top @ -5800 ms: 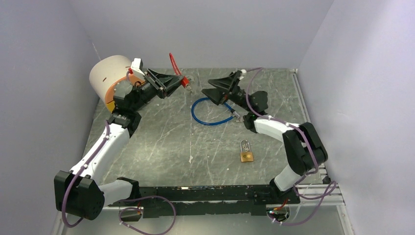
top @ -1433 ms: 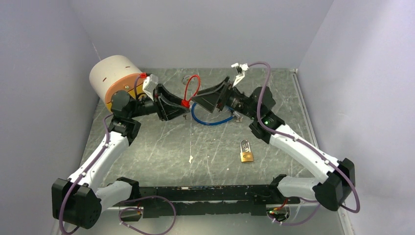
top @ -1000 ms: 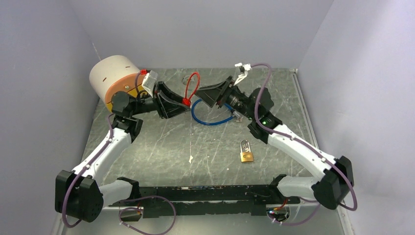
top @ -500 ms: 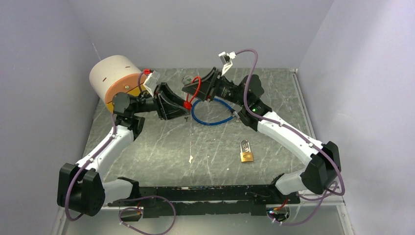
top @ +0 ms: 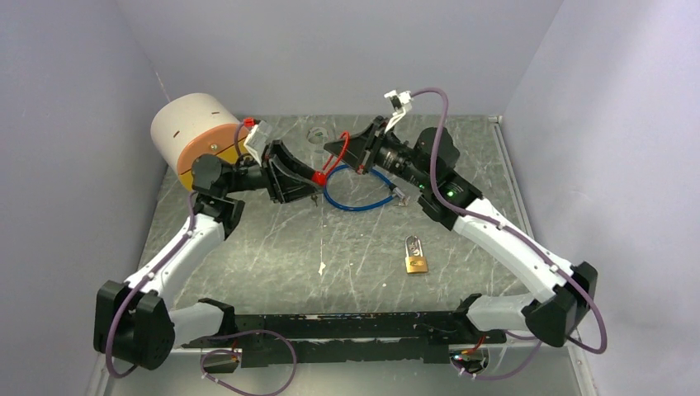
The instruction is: Unlock with the key
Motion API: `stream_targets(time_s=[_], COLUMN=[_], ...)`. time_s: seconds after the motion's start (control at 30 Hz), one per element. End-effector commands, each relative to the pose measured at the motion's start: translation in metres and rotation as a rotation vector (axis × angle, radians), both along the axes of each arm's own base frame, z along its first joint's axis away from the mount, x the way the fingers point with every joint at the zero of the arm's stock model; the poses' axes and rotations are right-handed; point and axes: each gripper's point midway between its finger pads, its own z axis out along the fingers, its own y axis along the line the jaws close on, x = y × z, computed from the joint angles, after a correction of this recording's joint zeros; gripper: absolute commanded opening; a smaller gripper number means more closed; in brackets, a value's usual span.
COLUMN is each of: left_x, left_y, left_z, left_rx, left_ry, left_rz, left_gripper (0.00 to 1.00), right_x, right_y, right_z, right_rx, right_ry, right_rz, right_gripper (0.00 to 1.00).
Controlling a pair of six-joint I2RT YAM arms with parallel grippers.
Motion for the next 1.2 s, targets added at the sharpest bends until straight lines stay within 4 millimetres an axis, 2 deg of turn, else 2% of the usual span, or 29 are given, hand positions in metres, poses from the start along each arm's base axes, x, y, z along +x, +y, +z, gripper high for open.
stream_targets(time_s=[0.0, 0.17, 0.3, 0.37, 0.5, 0.63, 0.73, 0.87, 0.97, 1.07, 1.17], left_x=[-0.004, 0.0, 0.009, 0.018, 0.03, 0.036, 0.042, 0.05, 0.057, 0.061, 0.066], left_y=[0.006, 0.014, 0.026, 0.035, 0.051, 0.062, 0.075, 0.095, 0.117, 0.137, 0.151], left_z=[-0.027, -0.047, -0.064, -0.072, -0.086, -0.1, -0.125, -0.156, -0.176, -0.192, -0.209], left_rx=[0.096, 0.19, 0.271, 0.319, 0.399, 0.463, 0.556, 0.644, 0.713, 0.778, 0.816], left_ry=[0.028, 0.036, 0.072, 0.118, 0.19, 0.26, 0.34, 0.427, 0.478, 0.524, 0.567], left_rz=[0.032, 0.144, 0.278, 0.384, 0.516, 0.589, 0.665, 0.783, 0.922, 1.034, 1.124], left_gripper=[0.03, 0.03, 0.03, 0.03, 0.03, 0.02, 0.03, 0.03, 0.03, 0.03, 0.03], right_x=[0.014, 0.024, 0.031, 0.027, 0.017, 0.003, -0.003, -0.006, -0.008, 0.002, 0.018], right_y=[-0.052, -0.059, -0.063, -0.062, -0.064, -0.068, -0.076, -0.089, -0.096, -0.101, -0.101], right_z=[0.06, 0.043, 0.009, -0.012, -0.051, -0.076, -0.067, -0.029, -0.008, -0.011, -0.033], right_rx=[0.062, -0.022, -0.181, -0.299, -0.506, -0.62, -0.659, -0.557, -0.452, -0.414, -0.425], right_ry=[-0.192, -0.2, -0.213, -0.242, -0.243, -0.199, -0.222, -0.285, -0.286, -0.237, -0.141], right_rz=[-0.264, -0.328, -0.351, -0.307, -0.218, -0.129, -0.118, -0.203, -0.262, -0.325, -0.371], right_gripper=[0.0, 0.0, 0.0, 0.01, 0.35, 0.69, 0.81, 0.91, 0.93, 0.93, 0.93])
